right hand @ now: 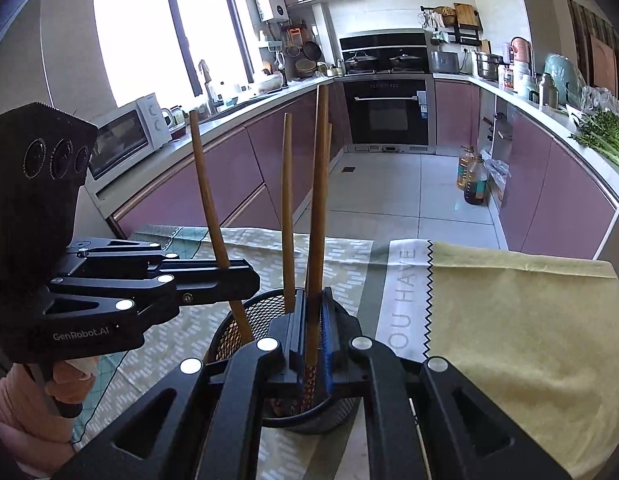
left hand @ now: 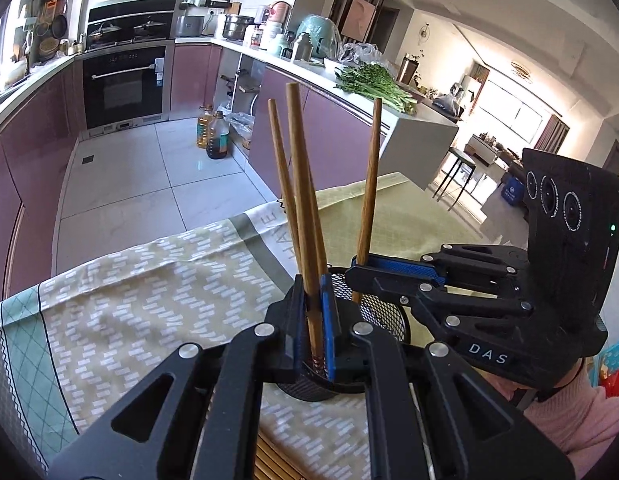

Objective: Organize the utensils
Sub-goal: 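Open both grippers to release the chopsticks in the cup, then move both open grippers back toward the remaining chopsticks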

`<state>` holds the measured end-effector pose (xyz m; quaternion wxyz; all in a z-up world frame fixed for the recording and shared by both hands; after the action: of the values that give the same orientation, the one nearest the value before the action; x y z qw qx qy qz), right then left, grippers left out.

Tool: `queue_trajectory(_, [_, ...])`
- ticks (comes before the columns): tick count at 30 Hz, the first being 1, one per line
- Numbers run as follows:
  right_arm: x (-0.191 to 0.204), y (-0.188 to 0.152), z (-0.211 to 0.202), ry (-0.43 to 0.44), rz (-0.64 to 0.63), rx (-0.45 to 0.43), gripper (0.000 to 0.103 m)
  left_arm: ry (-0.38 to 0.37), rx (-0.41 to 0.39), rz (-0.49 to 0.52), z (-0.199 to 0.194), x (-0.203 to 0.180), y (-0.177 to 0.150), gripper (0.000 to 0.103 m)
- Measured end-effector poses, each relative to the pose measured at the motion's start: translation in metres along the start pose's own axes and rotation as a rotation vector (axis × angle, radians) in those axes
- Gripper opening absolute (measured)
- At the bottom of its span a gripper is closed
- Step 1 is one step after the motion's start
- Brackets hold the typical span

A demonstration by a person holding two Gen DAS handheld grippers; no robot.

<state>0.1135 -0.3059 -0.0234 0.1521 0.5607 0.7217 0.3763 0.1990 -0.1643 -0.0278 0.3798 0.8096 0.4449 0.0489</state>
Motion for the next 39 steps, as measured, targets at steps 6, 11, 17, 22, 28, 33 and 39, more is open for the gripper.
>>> queue_trajectory(6, [-0.003,0.001,0.005,-0.008,0.023,-0.002,0.009,0.033,0.0,-0.021,0.003,0.006,-0.003,0.023])
queue_trajectory(11, [-0.005,-0.003,-0.008,0.001,0.038,-0.051,0.016,0.091,-0.097,-0.022,-0.028,0.006,-0.012,0.042])
queue_trajectory(17, [0.021,-0.018,-0.044,0.098,-0.03,-0.13,0.036,0.173,-0.26,-0.026,-0.085,0.012,-0.047,0.07])
queue_trajectory(22, [0.055,-0.041,-0.042,0.191,-0.122,-0.085,0.044,0.244,-0.258,-0.049,-0.101,0.023,-0.086,0.087])
queue_trajectory(28, [0.077,-0.075,0.006,0.205,-0.137,0.092,0.047,0.321,-0.162,-0.123,-0.086,0.042,-0.124,0.094])
queue_trajectory(33, [0.079,-0.097,0.034,0.173,-0.107,0.184,0.047,0.318,-0.072,-0.183,-0.069,0.057,-0.146,0.092])
queue_trajectory(39, [0.071,-0.104,0.039,0.138,-0.072,0.204,0.039,0.323,-0.03,-0.16,-0.054,0.052,-0.157,0.084])
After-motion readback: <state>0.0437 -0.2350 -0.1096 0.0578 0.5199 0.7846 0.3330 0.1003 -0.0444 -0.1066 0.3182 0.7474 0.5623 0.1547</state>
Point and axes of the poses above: each gripper's, at about its wrist camera, not at the fingertips, and z roughly the way its jaws point, x to its left, y to its top, the point moved 3 cm from there along z, roughly the way its jaws point, and after that the axes turned 4 degrees about x, right-handed, at the moved point
